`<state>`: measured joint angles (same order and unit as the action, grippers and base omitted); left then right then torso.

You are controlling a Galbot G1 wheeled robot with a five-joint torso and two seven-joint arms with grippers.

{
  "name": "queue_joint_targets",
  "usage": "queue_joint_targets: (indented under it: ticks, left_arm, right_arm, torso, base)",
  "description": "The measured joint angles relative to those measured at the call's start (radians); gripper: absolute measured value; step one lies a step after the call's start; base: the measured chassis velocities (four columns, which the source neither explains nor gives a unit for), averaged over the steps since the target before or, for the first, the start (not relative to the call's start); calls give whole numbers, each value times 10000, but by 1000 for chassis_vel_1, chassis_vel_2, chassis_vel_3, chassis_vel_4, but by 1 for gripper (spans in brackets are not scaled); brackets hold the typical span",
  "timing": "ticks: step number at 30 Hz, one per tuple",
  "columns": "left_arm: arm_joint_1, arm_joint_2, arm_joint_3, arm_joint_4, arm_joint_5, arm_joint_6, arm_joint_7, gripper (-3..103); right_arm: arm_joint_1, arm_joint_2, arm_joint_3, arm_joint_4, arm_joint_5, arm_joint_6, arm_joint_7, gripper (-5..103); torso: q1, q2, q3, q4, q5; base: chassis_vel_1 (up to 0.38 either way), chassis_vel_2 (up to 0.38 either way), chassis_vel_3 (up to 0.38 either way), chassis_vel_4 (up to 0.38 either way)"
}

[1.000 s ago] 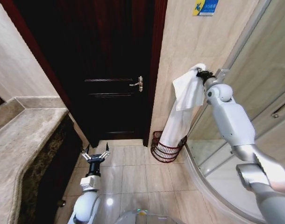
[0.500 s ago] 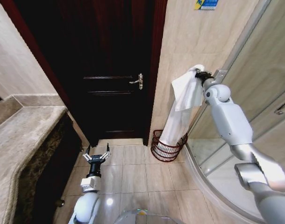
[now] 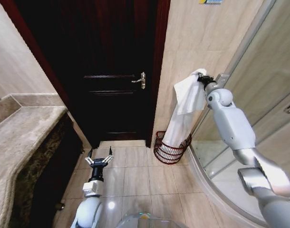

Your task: Discard the used towel into the hamper.

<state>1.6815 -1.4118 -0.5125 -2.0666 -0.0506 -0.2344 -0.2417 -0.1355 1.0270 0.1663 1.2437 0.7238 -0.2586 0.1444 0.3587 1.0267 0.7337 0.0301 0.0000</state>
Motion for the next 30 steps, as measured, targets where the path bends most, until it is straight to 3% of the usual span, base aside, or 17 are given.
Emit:
queue_joint_targets:
  ticks: [30]
  left_arm:
    - [-26, 12, -96, -17, -29, -123, 105, 100]
  right_arm:
    - [-133, 507, 108, -522, -455, 175, -129, 6]
  torso:
    - [-648, -1481, -832, 1, 0]
  base:
    - [0, 0, 0, 0]
